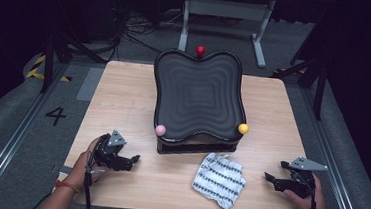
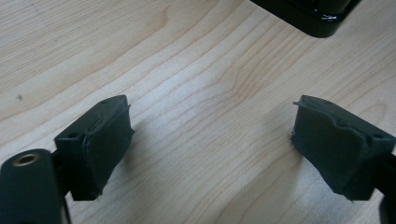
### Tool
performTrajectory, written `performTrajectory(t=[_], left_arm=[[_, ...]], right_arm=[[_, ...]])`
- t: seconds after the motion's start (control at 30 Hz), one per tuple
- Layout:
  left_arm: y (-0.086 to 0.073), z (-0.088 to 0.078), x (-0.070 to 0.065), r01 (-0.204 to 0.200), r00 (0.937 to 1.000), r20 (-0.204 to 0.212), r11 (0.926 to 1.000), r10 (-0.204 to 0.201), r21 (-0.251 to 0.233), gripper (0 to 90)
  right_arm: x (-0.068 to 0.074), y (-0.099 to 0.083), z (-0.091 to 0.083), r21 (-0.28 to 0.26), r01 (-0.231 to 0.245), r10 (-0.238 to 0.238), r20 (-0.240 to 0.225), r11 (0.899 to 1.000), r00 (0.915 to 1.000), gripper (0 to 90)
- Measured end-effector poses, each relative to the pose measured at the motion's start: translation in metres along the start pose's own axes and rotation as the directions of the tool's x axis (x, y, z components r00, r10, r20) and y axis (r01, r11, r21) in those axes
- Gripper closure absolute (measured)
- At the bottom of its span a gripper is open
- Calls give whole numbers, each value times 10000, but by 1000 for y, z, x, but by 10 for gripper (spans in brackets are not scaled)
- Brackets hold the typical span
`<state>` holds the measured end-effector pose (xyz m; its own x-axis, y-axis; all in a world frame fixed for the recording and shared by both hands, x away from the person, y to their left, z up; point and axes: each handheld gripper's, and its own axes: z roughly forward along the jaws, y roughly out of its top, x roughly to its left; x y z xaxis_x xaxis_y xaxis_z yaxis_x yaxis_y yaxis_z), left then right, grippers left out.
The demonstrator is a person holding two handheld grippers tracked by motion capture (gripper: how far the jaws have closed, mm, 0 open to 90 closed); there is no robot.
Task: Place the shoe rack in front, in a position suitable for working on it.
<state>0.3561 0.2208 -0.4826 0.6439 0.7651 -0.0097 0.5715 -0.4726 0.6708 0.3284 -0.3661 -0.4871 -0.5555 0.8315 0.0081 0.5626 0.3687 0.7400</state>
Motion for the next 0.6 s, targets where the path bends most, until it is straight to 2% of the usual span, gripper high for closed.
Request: performTrajectory(t=[0.13, 0.17, 0.27, 0.47, 0.5, 0.57, 0.6], left_arm=[[0, 0, -3, 178, 9998, -129, 9998, -177, 92, 67], [0, 0, -3, 210, 9995, -222, 9998, -209, 41, 67], [-1, 0, -3, 150, 9996, -244, 9999, -149, 38, 65], [-1, 0, -3, 222, 9995, -235, 9998, -221, 19, 65], [-1, -1, -3, 155, 9994, -311, 9999, -153, 51, 56], [-2, -1, -3, 167, 9997, -193, 9998, -165, 66, 55], [-2, -2, -2, -116, 9999, -58, 9999, 116, 98, 55]], right_arm=[[1, 0, 0, 3, -76, 76, 86, 10000, 9999, 171], [3, 0, -1, 53, -218, 217, 238, 9997, 9995, 172], [3, 0, -1, 69, -224, 223, 254, 9997, 9994, 172], [2, 5, -1, 490, -242, 230, 267, 9985, 9994, 174], [2, 7, -3, 787, -237, 216, 266, 9966, 9994, 174], [1, 6, -3, 808, -155, 137, 232, 9966, 9996, 173], [1, 6, -3, 724, -188, 173, 213, 9972, 9996, 170]])
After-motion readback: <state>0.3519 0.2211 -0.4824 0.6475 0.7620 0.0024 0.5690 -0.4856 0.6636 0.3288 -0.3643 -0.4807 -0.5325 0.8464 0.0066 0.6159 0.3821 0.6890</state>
